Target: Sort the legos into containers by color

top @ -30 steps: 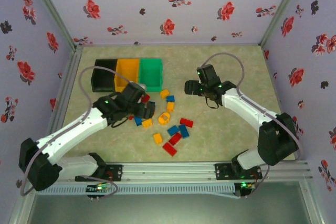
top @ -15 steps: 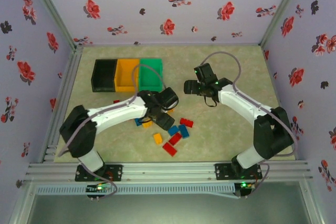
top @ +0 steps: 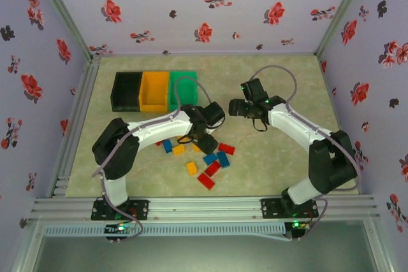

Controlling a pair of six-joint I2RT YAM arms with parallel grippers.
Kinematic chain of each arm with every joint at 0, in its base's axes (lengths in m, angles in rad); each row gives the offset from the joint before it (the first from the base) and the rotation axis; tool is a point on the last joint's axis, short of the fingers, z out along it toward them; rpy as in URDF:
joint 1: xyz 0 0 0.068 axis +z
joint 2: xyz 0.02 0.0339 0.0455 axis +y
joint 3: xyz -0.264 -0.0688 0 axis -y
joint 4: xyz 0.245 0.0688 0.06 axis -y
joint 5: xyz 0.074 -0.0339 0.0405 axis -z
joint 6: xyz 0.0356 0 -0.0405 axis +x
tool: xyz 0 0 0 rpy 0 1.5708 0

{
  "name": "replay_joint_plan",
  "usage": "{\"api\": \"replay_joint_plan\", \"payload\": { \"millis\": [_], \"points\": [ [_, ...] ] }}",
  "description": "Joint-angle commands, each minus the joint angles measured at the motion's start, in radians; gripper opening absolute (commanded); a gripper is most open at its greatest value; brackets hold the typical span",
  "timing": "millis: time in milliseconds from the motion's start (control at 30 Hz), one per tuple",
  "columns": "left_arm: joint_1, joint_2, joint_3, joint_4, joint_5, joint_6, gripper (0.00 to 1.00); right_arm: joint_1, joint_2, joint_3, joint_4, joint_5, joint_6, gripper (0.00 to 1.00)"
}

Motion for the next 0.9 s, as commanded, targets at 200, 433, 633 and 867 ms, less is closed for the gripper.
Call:
{"api": "replay_joint_plan", "payload": {
  "millis": [200,433,633,867],
  "points": [
    [0.05,0.052,-0.009,0.046,0.077,0.036,0.69,-0.013,-0.085,-0.034,-0.03,0.018,-0.01,0.87],
    [0.061,0.087,-0.006,0.039,0.076,0.045,0.62,-0.015,-0.112,-0.034,-0.052,0.038,-0.016,0.87],
    [0.065,0.102,-0.016,0.039,0.076,0.043,0.56,-0.015,-0.121,-0.028,-0.067,0.045,-0.016,0.87],
    [0.071,0.116,-0.012,0.034,0.075,0.048,0.39,-0.015,-0.122,-0.024,-0.074,0.048,-0.016,0.86]
  ]
}}
